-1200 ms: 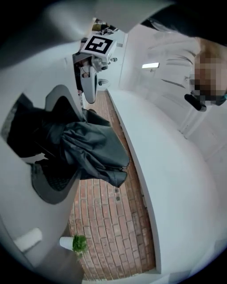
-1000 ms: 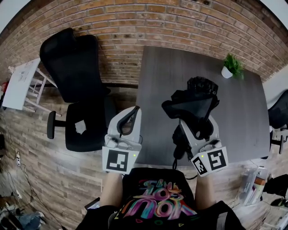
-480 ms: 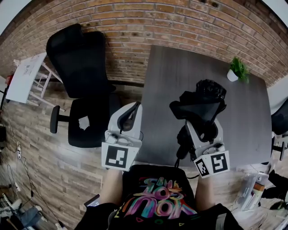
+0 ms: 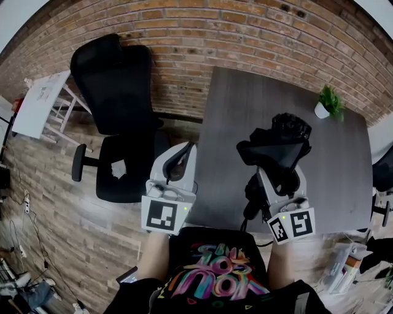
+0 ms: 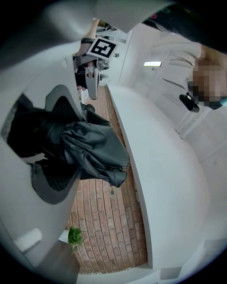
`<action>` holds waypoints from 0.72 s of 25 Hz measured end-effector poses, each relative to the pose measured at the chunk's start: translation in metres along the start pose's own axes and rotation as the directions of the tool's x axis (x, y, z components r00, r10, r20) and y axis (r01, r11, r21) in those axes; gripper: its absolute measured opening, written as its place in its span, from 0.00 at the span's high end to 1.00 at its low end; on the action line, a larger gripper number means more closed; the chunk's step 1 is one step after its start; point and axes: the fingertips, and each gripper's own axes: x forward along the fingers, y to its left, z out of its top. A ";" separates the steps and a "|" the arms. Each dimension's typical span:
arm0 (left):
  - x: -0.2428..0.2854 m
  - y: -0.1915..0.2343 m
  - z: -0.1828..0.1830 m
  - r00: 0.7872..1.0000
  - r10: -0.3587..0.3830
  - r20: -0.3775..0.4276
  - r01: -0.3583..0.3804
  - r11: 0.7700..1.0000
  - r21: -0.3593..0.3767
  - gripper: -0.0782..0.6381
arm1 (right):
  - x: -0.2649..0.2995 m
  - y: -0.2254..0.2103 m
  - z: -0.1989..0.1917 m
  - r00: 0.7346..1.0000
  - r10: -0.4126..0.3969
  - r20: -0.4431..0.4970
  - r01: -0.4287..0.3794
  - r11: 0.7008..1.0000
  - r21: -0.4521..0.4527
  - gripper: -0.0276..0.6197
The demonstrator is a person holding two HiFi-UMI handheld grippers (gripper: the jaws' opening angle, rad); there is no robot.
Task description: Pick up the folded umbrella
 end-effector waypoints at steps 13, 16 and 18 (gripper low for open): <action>0.000 0.001 -0.002 1.000 0.006 -0.003 -0.006 1.000 -0.005 0.89 | 0.006 0.004 -0.004 1.000 0.011 -0.016 -0.011 1.000 -0.025 0.50; 0.001 0.002 -0.001 1.000 0.007 -0.002 -0.007 1.000 -0.001 0.89 | 0.006 0.004 -0.006 1.000 0.006 -0.019 -0.007 1.000 -0.010 0.50; 0.001 0.004 -0.001 1.000 0.009 0.002 -0.009 1.000 -0.003 0.89 | 0.006 0.004 -0.007 1.000 0.004 -0.024 -0.004 1.000 -0.001 0.50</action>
